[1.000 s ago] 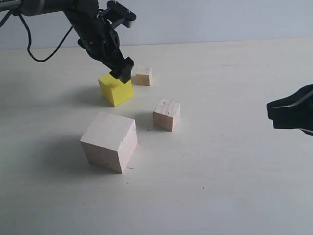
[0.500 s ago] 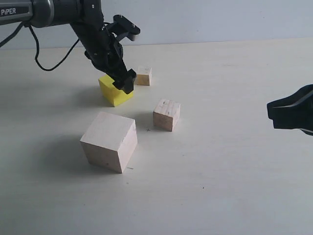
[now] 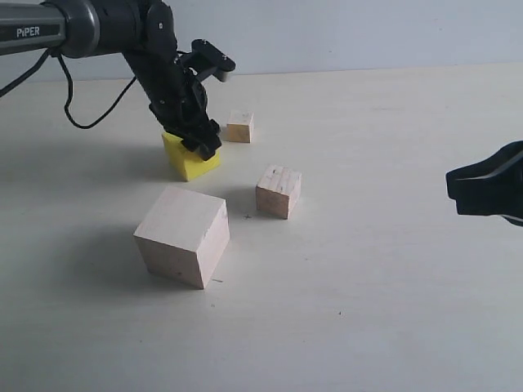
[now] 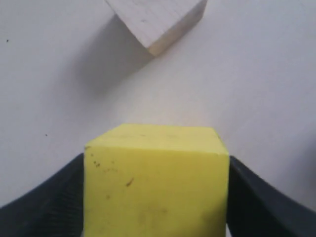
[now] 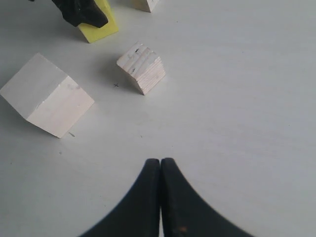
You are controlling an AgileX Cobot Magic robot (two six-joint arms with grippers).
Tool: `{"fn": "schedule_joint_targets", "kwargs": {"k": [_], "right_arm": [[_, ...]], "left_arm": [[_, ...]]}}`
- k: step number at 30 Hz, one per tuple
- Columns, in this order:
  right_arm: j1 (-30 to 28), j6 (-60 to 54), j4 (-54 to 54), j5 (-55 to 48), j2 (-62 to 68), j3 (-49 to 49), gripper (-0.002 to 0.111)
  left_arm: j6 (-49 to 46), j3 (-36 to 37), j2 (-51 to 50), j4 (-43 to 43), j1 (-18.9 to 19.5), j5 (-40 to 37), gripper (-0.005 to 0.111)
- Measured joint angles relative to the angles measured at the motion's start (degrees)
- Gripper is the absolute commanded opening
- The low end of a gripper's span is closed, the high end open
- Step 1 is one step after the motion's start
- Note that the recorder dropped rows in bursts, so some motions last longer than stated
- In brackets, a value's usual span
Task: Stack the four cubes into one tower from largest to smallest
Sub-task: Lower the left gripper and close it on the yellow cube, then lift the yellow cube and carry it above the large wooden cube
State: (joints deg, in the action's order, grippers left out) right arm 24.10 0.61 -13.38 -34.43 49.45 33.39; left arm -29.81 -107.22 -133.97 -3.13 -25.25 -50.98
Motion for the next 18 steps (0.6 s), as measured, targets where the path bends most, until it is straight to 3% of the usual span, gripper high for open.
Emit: {"fn": "schedule_joint_targets", "kwargs": {"k": [8, 18], "right_arm": [[0.00, 0.00, 0.00, -0.10, 0.00, 0.00, 0.000], [0.00, 0.00, 0.00, -0.14, 0.00, 0.00, 0.000]], "left_arm": [[4.37, 0.11, 6.05, 0.00, 0.00, -4.65, 0.001], [29.81, 0.48, 18.30, -0.25, 0.00, -18.19, 0.001]]}}
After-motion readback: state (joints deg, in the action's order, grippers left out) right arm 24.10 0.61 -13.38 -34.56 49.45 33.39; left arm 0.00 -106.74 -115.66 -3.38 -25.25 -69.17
